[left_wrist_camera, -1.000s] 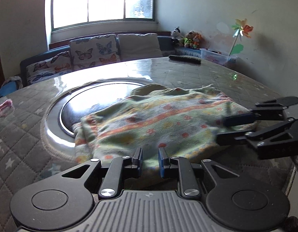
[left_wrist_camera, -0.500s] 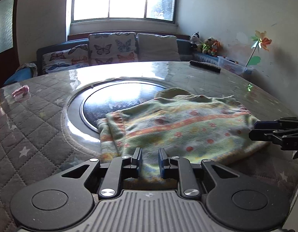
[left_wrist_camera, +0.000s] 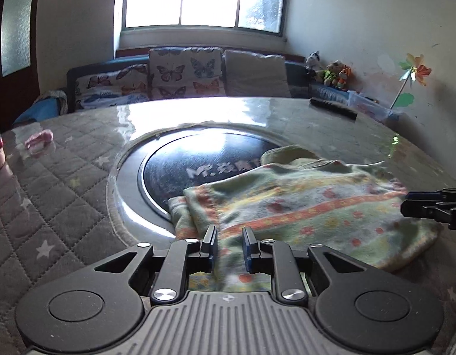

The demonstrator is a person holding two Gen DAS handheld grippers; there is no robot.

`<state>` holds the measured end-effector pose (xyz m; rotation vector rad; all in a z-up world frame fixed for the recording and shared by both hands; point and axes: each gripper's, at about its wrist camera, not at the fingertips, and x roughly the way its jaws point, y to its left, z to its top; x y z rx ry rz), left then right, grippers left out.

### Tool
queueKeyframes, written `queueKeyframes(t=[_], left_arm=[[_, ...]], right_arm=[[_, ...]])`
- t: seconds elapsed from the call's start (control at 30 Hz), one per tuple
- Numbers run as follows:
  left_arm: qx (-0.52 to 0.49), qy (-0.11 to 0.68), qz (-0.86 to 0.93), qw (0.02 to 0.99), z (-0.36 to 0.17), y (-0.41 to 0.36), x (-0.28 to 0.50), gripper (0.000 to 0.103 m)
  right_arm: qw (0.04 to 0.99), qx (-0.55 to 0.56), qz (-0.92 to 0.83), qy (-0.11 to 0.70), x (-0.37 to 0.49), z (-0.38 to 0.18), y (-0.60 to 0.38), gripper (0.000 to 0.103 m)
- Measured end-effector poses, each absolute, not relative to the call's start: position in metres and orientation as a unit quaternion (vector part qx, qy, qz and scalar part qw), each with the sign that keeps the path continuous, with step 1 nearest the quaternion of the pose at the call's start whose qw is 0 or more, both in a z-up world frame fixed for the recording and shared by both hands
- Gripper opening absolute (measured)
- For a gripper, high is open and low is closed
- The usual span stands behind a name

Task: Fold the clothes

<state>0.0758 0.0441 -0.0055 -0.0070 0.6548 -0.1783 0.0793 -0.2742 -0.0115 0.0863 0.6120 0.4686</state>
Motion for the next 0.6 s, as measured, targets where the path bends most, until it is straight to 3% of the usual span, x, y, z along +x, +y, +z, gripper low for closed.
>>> queueKeyframes(t=[0.6], left_arm=[[0.036, 0.330, -0.070, 0.941, -0.010, 0.042, 0.106, 0.022]], right_arm=[[0.920, 0.044, 0.208, 0.328, 0.122, -0.015, -0.277, 0.050]])
